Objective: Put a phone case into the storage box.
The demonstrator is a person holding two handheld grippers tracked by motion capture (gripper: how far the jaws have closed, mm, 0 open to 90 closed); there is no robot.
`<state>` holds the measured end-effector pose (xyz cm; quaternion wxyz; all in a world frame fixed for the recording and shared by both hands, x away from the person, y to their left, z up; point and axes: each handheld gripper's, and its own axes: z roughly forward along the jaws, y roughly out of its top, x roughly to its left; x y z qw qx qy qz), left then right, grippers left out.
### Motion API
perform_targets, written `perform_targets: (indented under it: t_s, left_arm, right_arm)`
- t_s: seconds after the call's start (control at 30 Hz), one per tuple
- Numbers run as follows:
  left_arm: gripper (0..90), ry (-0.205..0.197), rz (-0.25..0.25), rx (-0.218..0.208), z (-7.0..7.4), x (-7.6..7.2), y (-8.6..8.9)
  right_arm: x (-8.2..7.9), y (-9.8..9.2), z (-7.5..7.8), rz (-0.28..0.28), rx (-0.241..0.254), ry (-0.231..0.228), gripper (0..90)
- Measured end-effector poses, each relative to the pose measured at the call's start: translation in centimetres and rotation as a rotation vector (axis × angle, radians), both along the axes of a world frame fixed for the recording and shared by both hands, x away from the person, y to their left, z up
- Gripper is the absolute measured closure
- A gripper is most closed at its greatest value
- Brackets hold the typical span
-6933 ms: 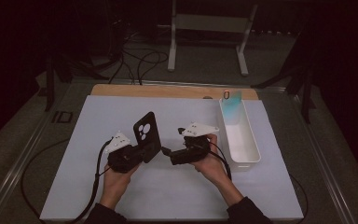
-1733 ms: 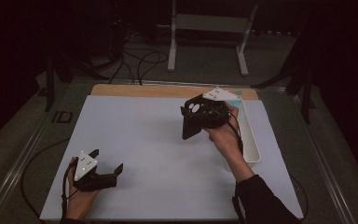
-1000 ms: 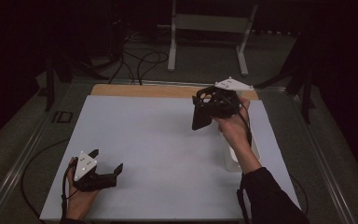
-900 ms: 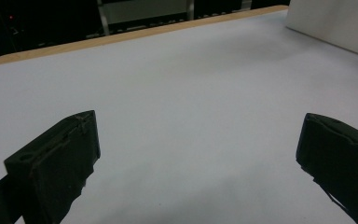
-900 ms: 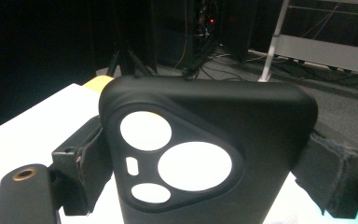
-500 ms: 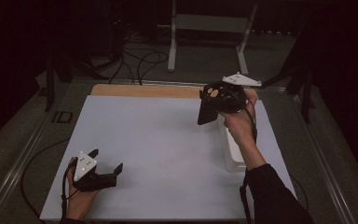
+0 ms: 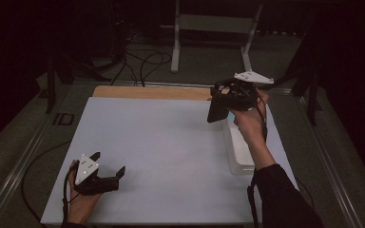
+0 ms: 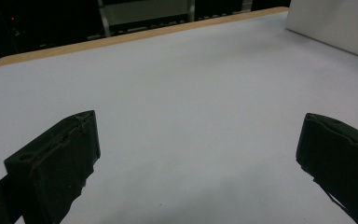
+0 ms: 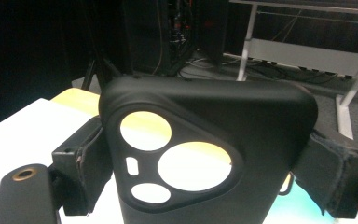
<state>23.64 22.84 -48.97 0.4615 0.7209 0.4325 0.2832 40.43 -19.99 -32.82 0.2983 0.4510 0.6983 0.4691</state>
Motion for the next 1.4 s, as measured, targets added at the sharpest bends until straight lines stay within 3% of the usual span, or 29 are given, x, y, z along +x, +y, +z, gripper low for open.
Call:
perform_targets:
  t_s: [0.43, 0.8, 1.4]
  left_arm:
    - [0.0, 0.0, 0.004, -0.002, 0.0, 0.0, 0.0]
    - [0.0, 0.0, 0.005, 0.0, 0.0, 0.0, 0.0]
    - [0.0, 0.003, 0.008, -0.005, 0.0, 0.0, 0.1]
  right_arm:
    - [0.7, -1.3, 0.0, -0.05, -0.003, 0.005, 13.9]
    - [1.8, -3.3, 0.1, -0.129, -0.02, 0.011, 13.9]
    - [3.6, -5.5, -1.1, -0.226, -0.053, 0.042, 13.8]
